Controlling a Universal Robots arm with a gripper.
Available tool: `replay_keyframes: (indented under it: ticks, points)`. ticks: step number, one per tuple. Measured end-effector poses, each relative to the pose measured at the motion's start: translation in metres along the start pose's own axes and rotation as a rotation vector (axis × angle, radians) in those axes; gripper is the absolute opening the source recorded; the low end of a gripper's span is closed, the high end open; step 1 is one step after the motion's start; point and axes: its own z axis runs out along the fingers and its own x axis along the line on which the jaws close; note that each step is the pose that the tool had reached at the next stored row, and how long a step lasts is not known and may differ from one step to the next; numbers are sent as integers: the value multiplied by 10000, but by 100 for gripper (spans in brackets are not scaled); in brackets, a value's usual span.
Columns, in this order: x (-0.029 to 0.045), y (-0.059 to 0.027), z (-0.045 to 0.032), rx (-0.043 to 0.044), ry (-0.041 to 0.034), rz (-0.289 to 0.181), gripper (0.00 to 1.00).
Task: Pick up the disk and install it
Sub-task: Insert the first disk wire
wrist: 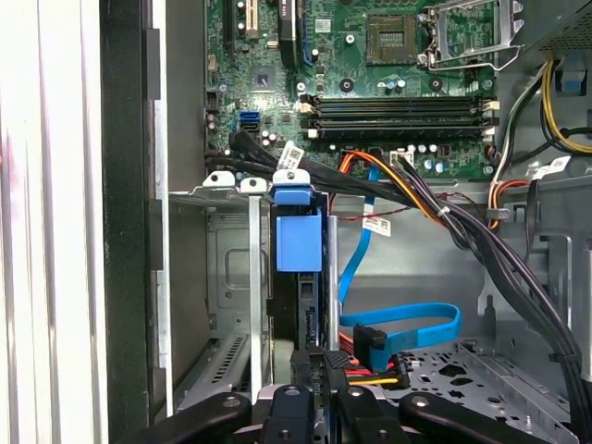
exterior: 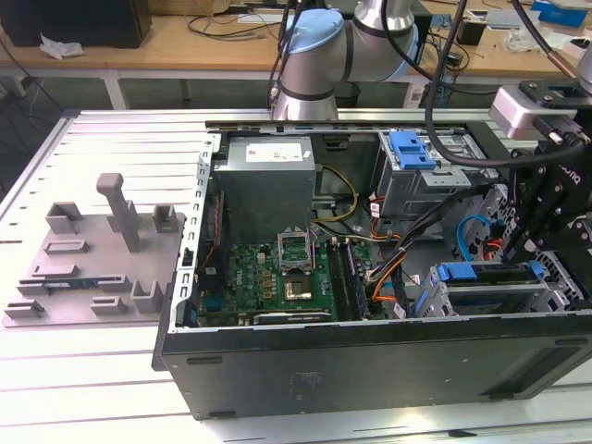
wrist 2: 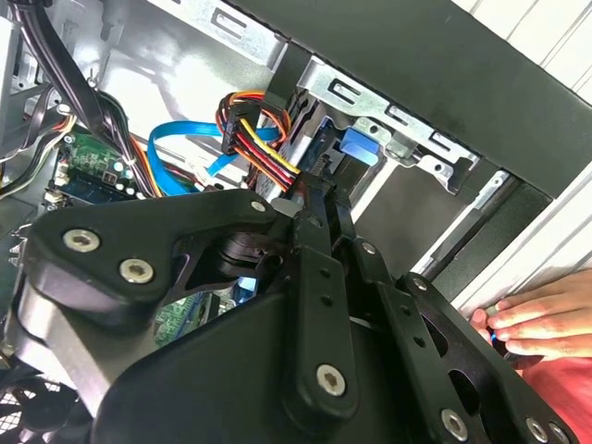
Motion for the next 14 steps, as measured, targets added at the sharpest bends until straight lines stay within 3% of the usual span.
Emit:
replay_keyframes:
  ticks: [14]
  points:
    - [8, 0, 21, 0, 1, 0, 16]
